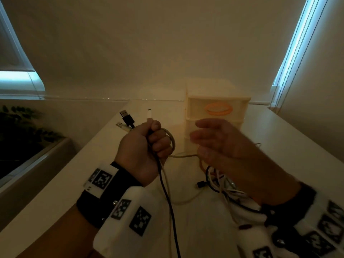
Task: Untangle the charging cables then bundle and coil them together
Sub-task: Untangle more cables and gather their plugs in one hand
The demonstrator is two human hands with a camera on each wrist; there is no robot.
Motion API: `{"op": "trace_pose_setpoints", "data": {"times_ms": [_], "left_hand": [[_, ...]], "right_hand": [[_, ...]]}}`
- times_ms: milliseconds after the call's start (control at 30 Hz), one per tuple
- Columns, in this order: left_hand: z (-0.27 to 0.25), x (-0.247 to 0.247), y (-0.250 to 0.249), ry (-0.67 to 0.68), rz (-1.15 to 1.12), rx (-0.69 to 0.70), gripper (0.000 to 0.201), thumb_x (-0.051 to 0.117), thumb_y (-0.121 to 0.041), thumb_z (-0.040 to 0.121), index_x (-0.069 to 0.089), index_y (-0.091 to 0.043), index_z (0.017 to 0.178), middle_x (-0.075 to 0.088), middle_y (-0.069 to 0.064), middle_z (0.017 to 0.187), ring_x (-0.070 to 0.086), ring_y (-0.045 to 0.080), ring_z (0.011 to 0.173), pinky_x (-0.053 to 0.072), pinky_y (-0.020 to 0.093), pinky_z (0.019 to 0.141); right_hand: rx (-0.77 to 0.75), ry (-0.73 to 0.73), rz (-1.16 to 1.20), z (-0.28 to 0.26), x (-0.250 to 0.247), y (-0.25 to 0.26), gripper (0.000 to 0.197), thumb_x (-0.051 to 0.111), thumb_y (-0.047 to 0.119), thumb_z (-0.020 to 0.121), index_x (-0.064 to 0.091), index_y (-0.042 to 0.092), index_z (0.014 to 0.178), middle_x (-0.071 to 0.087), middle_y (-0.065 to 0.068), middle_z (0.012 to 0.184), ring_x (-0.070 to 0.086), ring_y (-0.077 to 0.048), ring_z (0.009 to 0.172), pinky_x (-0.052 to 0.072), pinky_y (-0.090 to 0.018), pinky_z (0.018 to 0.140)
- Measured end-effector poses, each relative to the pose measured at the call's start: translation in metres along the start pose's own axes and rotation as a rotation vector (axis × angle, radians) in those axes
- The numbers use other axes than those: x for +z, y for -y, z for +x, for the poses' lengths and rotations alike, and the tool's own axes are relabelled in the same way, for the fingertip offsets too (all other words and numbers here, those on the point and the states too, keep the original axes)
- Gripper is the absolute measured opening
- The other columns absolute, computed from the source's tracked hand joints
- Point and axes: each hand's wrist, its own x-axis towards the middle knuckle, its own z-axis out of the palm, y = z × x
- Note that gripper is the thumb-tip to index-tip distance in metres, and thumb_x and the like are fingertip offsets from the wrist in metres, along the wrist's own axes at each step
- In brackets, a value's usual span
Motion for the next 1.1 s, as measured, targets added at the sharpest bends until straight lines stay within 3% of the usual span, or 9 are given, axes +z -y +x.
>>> {"op": "trace_pose_setpoints", "data": {"times_ms": [100, 233, 367, 467, 567, 633, 733, 967, 1100], "left_hand": [[-0.002, 0.009, 0.011, 0.051, -0.023, -0.029, 0.038, 0.036, -0.028, 0.104, 0.044, -0.018, 0.069, 0.021, -0.006, 0.059, 0.022, 0.009, 0.046, 0.020, 0.023, 0.044], [0.002, 0.000, -0.008, 0.049, -0.118, -0.013, 0.031, 0.037, -0.019, 0.098, 0.044, -0.018, 0.067, 0.023, -0.008, 0.058, 0.023, 0.007, 0.045, 0.020, 0.021, 0.044], [0.001, -0.008, -0.031, 0.064, -0.122, -0.027, 0.025, 0.040, -0.016, 0.090, 0.044, -0.020, 0.066, 0.025, -0.010, 0.055, 0.024, 0.006, 0.043, 0.019, 0.019, 0.044], [-0.003, -0.006, -0.028, 0.149, 0.106, -0.182, 0.030, 0.041, -0.023, 0.096, 0.044, -0.019, 0.067, 0.027, -0.008, 0.054, 0.026, 0.007, 0.042, 0.019, 0.021, 0.042], [-0.009, 0.000, -0.009, 0.182, 0.419, -0.316, 0.032, 0.047, -0.028, 0.096, 0.048, -0.015, 0.067, 0.048, 0.004, 0.060, 0.045, 0.017, 0.048, 0.035, 0.024, 0.047], [-0.012, 0.003, 0.003, 0.193, 0.539, -0.327, 0.038, 0.044, -0.030, 0.100, 0.050, -0.010, 0.068, 0.068, 0.022, 0.084, 0.068, 0.035, 0.074, 0.055, 0.035, 0.071], [-0.012, 0.006, 0.012, 0.197, 0.512, -0.285, 0.038, 0.042, -0.029, 0.102, 0.047, -0.007, 0.071, 0.067, 0.028, 0.101, 0.068, 0.040, 0.097, 0.051, 0.046, 0.098], [-0.012, 0.012, 0.029, 0.121, 0.375, -0.193, 0.036, 0.042, -0.027, 0.103, 0.048, -0.007, 0.074, 0.054, 0.011, 0.074, 0.058, 0.023, 0.077, 0.050, 0.046, 0.102], [-0.009, 0.013, 0.030, 0.028, 0.179, -0.207, 0.042, 0.038, -0.032, 0.105, 0.050, -0.008, 0.073, 0.067, 0.017, 0.085, 0.065, 0.029, 0.075, 0.050, 0.040, 0.082]], "right_hand": [[0.091, 0.092, -0.163, 0.004, 0.023, -0.021, 0.027, 0.060, 0.023, 0.097, 0.054, 0.031, 0.122, 0.073, 0.007, 0.103, 0.066, 0.001, 0.097, 0.053, -0.019, 0.084], [0.121, 0.239, -0.259, 0.005, 0.016, -0.032, 0.022, 0.048, 0.024, 0.103, 0.064, 0.019, 0.090, 0.064, -0.005, 0.067, 0.061, -0.011, 0.063, 0.050, -0.028, 0.067], [0.176, 0.273, -0.333, 0.009, -0.001, -0.041, 0.026, 0.049, 0.020, 0.103, 0.067, 0.016, 0.085, 0.061, -0.009, 0.069, 0.058, -0.006, 0.061, 0.051, -0.023, 0.062], [0.107, 0.086, -0.498, 0.017, -0.007, -0.047, 0.027, 0.047, 0.022, 0.103, 0.062, 0.025, 0.079, 0.059, 0.004, 0.069, 0.053, -0.004, 0.059, 0.048, -0.032, 0.062], [-0.035, -0.114, -0.499, 0.020, -0.005, -0.050, 0.022, 0.050, 0.022, 0.101, 0.061, 0.022, 0.082, 0.064, -0.004, 0.072, 0.056, -0.013, 0.065, 0.043, -0.026, 0.059], [-0.127, -0.205, -0.437, 0.018, -0.002, -0.048, 0.019, 0.055, 0.017, 0.100, 0.064, 0.015, 0.083, 0.062, 0.001, 0.069, 0.056, -0.010, 0.066, 0.041, -0.019, 0.056], [-0.181, -0.158, -0.352, 0.014, 0.000, -0.045, 0.015, 0.062, 0.014, 0.096, 0.070, 0.016, 0.083, 0.066, 0.006, 0.072, 0.061, -0.007, 0.067, 0.043, -0.012, 0.058], [-0.204, -0.051, -0.350, 0.011, -0.008, -0.044, 0.013, 0.066, 0.023, 0.094, 0.078, 0.019, 0.095, 0.074, 0.010, 0.085, 0.069, -0.007, 0.080, 0.056, -0.026, 0.070], [-0.192, 0.026, -0.443, 0.011, -0.004, -0.042, 0.015, 0.062, 0.026, 0.094, 0.076, 0.026, 0.096, 0.072, 0.014, 0.099, 0.065, -0.004, 0.088, 0.055, -0.036, 0.078]]}}
